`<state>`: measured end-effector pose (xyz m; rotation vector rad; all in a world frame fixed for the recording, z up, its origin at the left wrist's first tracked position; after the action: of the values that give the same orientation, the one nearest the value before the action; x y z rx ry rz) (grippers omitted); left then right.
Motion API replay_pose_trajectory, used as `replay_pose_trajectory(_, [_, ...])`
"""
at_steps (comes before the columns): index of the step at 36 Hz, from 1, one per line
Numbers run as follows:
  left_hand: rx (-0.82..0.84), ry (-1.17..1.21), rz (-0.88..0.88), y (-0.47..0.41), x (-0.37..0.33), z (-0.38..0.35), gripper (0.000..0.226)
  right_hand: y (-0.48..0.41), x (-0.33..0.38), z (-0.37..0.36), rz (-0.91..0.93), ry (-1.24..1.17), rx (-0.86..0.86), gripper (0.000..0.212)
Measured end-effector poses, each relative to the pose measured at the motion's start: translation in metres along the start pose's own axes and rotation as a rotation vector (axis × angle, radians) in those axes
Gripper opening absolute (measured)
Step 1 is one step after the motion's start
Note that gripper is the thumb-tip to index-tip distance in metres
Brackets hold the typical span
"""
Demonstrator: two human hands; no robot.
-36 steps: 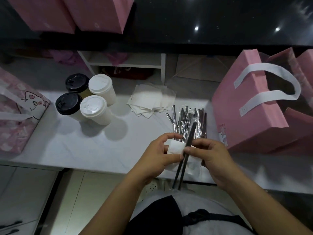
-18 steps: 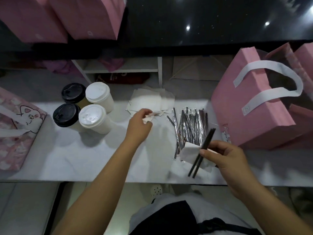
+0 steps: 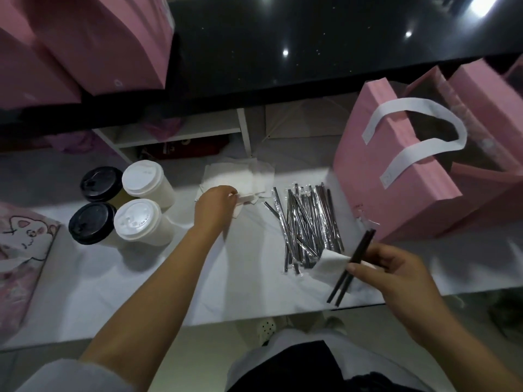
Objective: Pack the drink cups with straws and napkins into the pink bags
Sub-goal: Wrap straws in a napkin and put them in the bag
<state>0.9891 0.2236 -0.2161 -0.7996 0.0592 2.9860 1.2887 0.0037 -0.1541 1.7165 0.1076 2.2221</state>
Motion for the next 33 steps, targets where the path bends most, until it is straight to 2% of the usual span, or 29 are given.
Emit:
replay_pose_trajectory(2, [0.000, 0.016, -0.042, 0.006, 0.000, 0.005, 0.024, -0.001, 0.001, 0.000, 0.001, -0.004, 0.015, 0.021])
replay_pose_trajectory(5, [-0.009, 0.083, -0.008, 0.017, -0.002, 0.014, 0.026, -0.003, 0.008, -0.002, 0.013, -0.023, 0.050, 0.023])
replay_pose_trajectory(9, [-0.066, 0.286, 0.048, 0.040, -0.023, 0.028, 0.026, -0.006, 0.024, -0.006, 0.064, -0.028, 0.163, 0.021])
replay_pose_trajectory(12, [-0.068, 0.544, 0.113, 0.069, -0.048, 0.037, 0.021, -0.009, 0.041, -0.008, 0.124, 0.044, 0.245, 0.016])
replay_pose_trajectory(14, [0.016, 0.828, 0.226, 0.093, -0.066, 0.037, 0.016, -0.010, 0.053, -0.009, 0.164, 0.129, 0.327, 0.014])
replay_pose_trajectory(16, [0.169, 1.106, 0.310, 0.120, -0.088, 0.033, 0.019, -0.009, 0.065, -0.011, 0.218, 0.227, 0.431, 0.015])
replay_pose_trajectory(20, [0.459, 1.429, 0.342, 0.175, -0.127, 0.024, 0.015, -0.012, 0.079, -0.013, 0.278, 0.253, 0.542, 0.025])
replay_pose_trajectory(22, [0.501, 1.468, 0.355, 0.196, -0.140, 0.020, 0.011, -0.012, 0.077, -0.015, 0.234, 0.170, 0.595, 0.033])
replay_pose_trajectory(24, [0.498, 1.489, 0.389, 0.213, -0.148, 0.016, 0.009, -0.011, 0.072, -0.015, 0.206, 0.099, 0.639, 0.030])
replay_pose_trajectory(26, [0.467, 1.506, 0.415, 0.226, -0.154, 0.014, 0.008, -0.009, 0.065, -0.014, 0.216, 0.079, 0.685, 0.024])
replay_pose_trajectory(30, [0.366, 1.534, 0.475, 0.249, -0.160, 0.015, 0.008, -0.004, 0.049, -0.013, 0.192, -0.047, 0.723, 0.029])
replay_pose_trajectory(33, [0.310, 1.512, 0.502, 0.266, -0.162, 0.015, 0.012, 0.000, 0.039, -0.018, 0.156, -0.124, 0.740, 0.020])
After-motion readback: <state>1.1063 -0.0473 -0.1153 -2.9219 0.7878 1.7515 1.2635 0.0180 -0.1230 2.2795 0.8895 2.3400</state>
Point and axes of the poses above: each hand's wrist, its own y-axis away from the middle knuckle, its own z-axis out of the back of the hand, x = y × z, the point moved 6 cm from there along -y, towards the middle knuckle, and after that the axes turned 7 degrees about y, right-handed, at the moved point
